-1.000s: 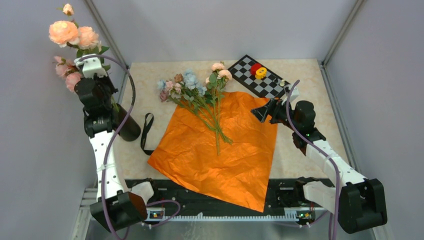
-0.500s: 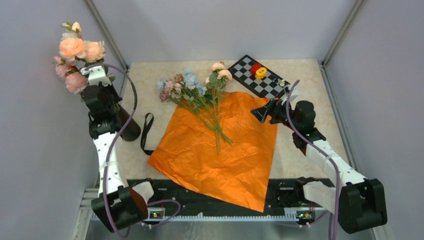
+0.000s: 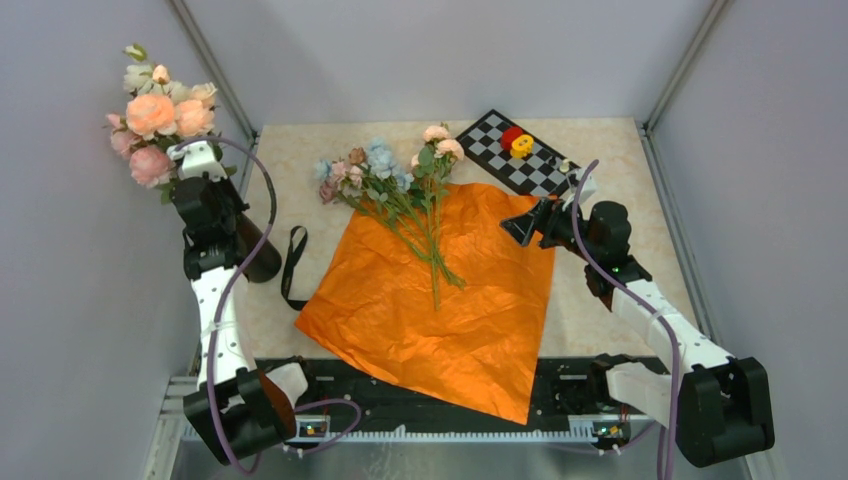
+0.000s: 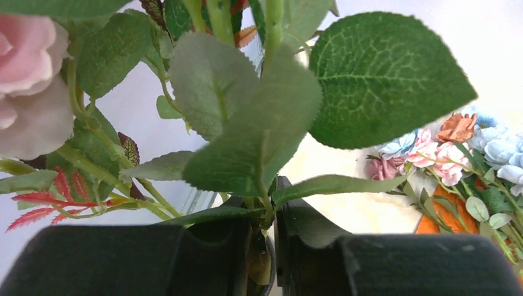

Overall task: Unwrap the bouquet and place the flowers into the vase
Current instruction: Insert the fake flower into the vase, then pick up the fake flower from the wrapping paper.

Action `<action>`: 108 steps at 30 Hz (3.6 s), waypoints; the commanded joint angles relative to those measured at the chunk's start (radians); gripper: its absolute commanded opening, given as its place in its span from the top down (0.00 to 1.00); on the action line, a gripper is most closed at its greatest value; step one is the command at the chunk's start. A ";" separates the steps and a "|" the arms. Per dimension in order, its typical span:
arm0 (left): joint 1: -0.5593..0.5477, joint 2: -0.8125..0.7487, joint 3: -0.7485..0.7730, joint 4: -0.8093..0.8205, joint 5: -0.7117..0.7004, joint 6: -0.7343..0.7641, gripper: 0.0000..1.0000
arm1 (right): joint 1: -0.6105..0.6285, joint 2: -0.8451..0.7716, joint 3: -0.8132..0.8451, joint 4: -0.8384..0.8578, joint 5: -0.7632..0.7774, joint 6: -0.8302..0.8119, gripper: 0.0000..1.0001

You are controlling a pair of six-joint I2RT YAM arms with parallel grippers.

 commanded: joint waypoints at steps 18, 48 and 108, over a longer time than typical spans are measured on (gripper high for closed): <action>0.007 -0.072 0.062 -0.087 -0.002 -0.129 0.16 | -0.010 -0.005 -0.003 0.056 -0.041 -0.001 0.14; -0.315 -0.187 0.119 -0.579 -0.188 -0.310 0.01 | -0.010 0.029 0.026 -0.006 -0.057 0.038 0.21; -0.375 -0.075 -0.082 -0.242 0.415 -0.272 0.01 | 0.512 1.043 0.892 -0.289 0.418 -0.252 0.73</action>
